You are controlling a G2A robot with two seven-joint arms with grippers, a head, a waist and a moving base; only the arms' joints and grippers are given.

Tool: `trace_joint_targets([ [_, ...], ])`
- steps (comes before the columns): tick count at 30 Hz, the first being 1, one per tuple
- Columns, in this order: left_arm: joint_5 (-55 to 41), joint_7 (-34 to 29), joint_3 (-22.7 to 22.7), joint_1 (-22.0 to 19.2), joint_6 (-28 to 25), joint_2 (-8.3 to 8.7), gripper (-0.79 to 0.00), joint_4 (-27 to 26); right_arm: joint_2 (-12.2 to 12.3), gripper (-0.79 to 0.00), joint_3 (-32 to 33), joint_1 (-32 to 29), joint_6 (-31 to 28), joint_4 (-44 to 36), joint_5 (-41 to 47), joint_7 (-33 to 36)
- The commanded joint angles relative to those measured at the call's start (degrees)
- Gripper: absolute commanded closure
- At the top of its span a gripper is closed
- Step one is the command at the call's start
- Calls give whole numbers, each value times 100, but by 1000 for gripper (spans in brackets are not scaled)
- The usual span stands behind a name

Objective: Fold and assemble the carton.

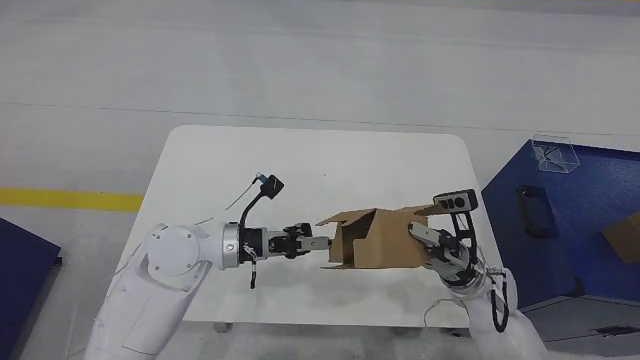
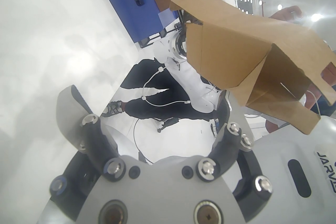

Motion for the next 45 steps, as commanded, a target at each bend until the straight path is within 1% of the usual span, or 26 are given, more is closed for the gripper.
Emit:
trace_joint_targets([
  [1,-28,32,-183,65,-47,38,-785,-15,-4,0,11,0,-54,17,-76,-83],
  [5,-110,38,-545,221,-65,113,-785,-130,-6,0,68,1,-241,64,-330,-254],
  [9,-62,137,-929,539,-121,197,-785,-587,-13,0,115,-25,-790,72,-927,-497],
  [11,58,295,-1065,684,-136,223,-785,-838,-13,0,144,-38,-1029,74,-1224,-605],
  [12,270,438,-1131,834,-155,242,-785,-1082,-19,0,121,-58,-1150,60,-1376,-692],
  [14,549,523,-1143,1004,-69,263,-785,-1374,-22,0,107,-73,-1247,26,-1490,-740],
  [16,1267,766,-1104,1159,148,287,-785,-1768,-21,0,93,-115,-1401,-19,-1724,-781],
  [20,1955,1066,-934,1301,462,297,-785,-2129,-19,0,52,-201,-1490,-127,-1813,-780],
  [23,2203,1105,-812,1303,585,303,-785,-2223,-13,0,53,-237,-1531,-154,-1835,-780],
  [28,2237,1120,-655,1306,554,308,-785,-2285,-8,0,25,-256,-1603,-139,-1942,-816],
  [35,2093,1078,-640,1287,600,328,-785,-2255,-7,0,-75,-238,-1677,-109,-2090,-859],
  [38,2059,1009,-637,1297,523,344,-785,-2313,-4,0,-96,-208,-1705,-82,-2154,-913],
  [40,1972,909,-628,1323,364,357,-785,-2385,-4,0,-123,-180,-1722,-52,-2241,-951],
  [45,1950,929,-726,1492,168,395,-785,-2516,-16,0,-276,-134,-1794,19,-2504,-1077],
])
